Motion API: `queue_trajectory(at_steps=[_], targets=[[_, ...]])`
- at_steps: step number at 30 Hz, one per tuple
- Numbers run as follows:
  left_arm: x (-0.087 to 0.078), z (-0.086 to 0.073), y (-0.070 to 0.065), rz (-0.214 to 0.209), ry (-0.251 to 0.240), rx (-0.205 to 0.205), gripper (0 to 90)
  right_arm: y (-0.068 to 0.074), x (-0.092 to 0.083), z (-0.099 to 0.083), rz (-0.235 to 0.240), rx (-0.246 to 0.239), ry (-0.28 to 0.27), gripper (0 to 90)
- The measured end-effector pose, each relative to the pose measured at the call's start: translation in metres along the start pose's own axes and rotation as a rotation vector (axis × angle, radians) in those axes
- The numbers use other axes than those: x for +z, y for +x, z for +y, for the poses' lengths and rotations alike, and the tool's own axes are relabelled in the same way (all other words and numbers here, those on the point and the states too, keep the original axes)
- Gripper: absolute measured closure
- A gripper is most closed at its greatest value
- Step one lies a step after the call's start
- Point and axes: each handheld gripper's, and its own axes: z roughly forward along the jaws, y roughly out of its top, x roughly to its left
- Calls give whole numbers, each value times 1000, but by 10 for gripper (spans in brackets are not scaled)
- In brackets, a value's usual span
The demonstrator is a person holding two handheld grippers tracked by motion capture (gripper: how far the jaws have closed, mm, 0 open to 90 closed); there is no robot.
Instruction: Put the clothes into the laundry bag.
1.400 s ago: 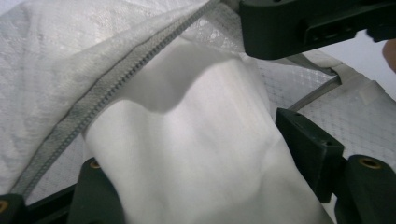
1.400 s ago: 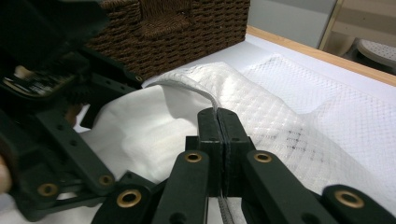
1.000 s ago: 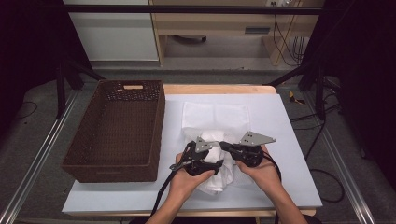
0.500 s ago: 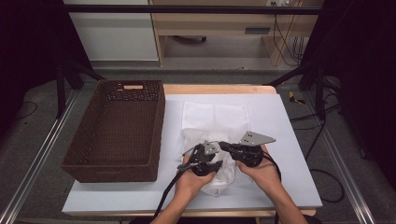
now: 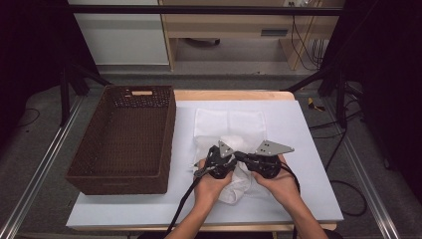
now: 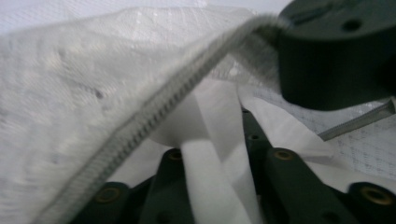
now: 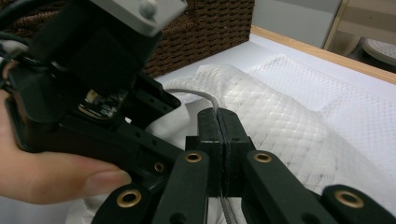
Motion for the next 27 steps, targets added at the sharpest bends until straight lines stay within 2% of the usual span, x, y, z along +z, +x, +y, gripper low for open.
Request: queue_trajectory(at_steps=[1,3,5,6,8,11,14,17,21,24,27], targets=[[-1,-1,0,-1,-1,-3,660,-1,0,-1,0,-1,2,896],[-7,-3,-1,5,-4,16,535,-1,0,-1,0,1,6,896],[-14,-4,-2,-2,-4,14,380,-2,1,-2,0,0,9,896],[-14,-4,-2,-2,-4,14,343,-2,1,-2,-1,0,10,896],[-27,-6,-3,-18,-35,11,289,-2,1,-2,-5,1,11,896],[-35,-8,-4,-32,-49,2,257,-2,1,-2,-9,2,8,896],[-54,-11,-8,-40,-103,-15,257,-1,-1,-2,-11,-1,5,896],[-70,-13,-10,-9,-126,17,260,1,-1,-1,-11,-8,5,896],[-91,-19,-12,11,-132,46,291,7,0,2,2,-28,4,896],[-104,-27,-12,13,-118,49,311,12,1,3,12,-40,5,896],[-111,-36,-10,9,-115,33,324,19,2,4,25,-57,10,896]])
